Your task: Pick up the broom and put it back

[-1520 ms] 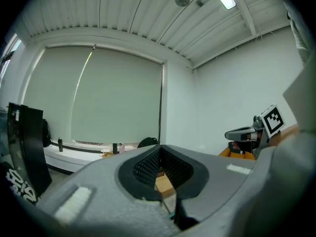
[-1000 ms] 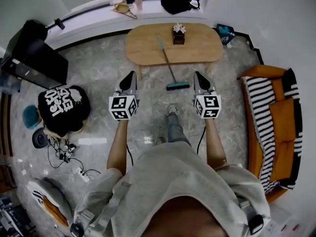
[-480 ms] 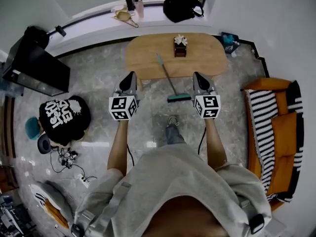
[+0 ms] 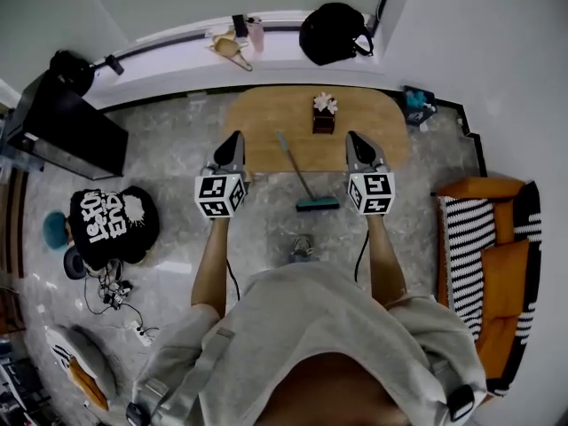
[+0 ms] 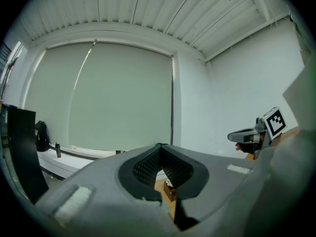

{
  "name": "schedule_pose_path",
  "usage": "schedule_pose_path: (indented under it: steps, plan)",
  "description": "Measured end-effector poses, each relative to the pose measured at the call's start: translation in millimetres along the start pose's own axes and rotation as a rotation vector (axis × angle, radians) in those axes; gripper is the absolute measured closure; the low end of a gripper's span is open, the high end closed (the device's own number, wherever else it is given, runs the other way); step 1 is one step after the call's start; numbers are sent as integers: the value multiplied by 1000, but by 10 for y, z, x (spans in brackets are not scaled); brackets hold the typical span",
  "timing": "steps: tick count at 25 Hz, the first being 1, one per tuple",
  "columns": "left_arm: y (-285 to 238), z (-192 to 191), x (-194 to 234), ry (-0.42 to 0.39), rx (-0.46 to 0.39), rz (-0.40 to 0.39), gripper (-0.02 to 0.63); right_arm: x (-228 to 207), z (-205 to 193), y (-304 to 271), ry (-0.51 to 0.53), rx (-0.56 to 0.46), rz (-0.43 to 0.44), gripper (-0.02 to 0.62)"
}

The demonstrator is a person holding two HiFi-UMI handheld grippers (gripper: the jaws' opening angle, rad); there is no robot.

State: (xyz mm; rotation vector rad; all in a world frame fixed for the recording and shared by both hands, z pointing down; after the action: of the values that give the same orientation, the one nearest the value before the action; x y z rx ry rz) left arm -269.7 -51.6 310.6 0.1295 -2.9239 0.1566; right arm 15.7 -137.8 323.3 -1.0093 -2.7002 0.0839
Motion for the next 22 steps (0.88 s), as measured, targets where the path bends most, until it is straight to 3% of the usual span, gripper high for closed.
schedule_pose_path:
  steps: [10, 22]
  plan:
    - [-441, 44, 106, 3, -7, 44, 603, -292, -20, -544, 6, -13, 44, 594]
    - [-624, -77, 283, 13, 35, 45, 603, -203, -157, -785, -25, 18, 54, 594]
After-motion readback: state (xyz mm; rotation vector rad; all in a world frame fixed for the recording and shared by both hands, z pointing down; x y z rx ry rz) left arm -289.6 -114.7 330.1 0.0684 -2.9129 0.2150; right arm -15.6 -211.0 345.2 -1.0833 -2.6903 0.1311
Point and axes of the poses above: the fingertips, and each gripper's own axes: y backward along the fingers, x to its left, z out of its top, the point moved 4 cm from there along y, backward along the fingers, and after that the axes turned 9 degrees about y, right-handed, at the moved point
